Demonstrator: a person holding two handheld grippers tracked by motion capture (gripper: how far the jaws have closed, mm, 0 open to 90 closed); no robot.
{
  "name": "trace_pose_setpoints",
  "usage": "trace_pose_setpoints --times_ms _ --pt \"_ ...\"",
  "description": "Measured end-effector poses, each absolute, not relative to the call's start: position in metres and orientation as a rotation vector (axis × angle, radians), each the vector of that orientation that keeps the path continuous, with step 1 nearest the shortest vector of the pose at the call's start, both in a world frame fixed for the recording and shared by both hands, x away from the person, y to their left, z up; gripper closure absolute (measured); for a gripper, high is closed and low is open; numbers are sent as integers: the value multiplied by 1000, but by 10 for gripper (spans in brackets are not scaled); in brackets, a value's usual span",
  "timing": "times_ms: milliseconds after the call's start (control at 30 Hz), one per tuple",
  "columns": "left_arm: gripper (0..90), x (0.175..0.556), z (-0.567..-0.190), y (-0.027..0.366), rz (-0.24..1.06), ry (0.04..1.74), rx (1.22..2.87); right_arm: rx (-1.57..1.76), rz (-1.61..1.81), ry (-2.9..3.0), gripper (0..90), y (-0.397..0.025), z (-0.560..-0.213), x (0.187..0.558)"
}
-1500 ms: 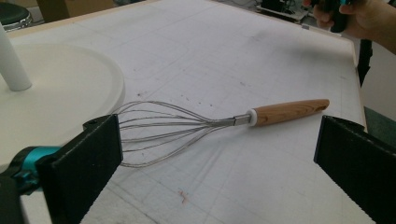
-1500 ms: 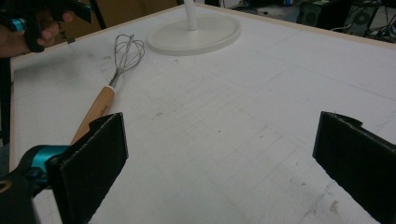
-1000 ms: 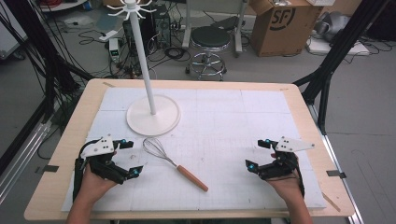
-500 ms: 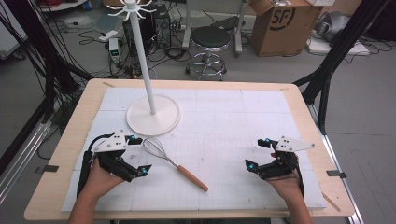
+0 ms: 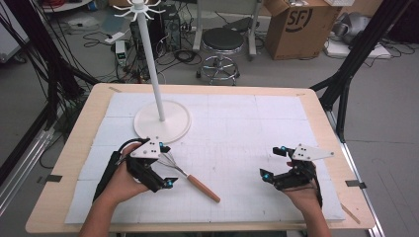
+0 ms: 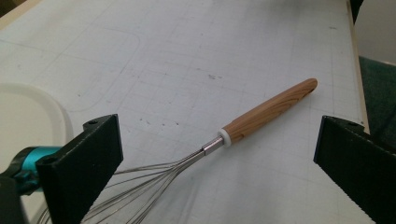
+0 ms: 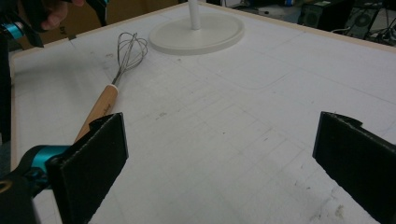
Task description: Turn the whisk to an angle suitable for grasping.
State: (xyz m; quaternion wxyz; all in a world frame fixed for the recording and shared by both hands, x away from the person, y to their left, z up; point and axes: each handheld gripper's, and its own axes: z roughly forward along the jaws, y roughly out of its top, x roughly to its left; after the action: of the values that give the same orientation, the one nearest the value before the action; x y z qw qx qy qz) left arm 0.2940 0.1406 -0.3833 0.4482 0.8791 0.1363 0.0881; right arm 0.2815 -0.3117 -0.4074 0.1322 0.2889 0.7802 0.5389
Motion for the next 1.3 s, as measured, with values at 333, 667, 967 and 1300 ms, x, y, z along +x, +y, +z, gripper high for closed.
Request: trace_pose_setpoints --times_ms 333,667,967,1300 --pt "18 302 -384 117 165 283 2250 830 1548 2281 20 -309 -407 280" --pt "18 304 -395 103 143 270 2310 832 1553 2267 20 -310 -407 281" --pt "18 307 -394 91 143 256 2344 827 1547 2274 20 -308 -406 281" --pt "18 311 -399 79 126 238 2423 827 1549 2272 20 -309 -406 280"
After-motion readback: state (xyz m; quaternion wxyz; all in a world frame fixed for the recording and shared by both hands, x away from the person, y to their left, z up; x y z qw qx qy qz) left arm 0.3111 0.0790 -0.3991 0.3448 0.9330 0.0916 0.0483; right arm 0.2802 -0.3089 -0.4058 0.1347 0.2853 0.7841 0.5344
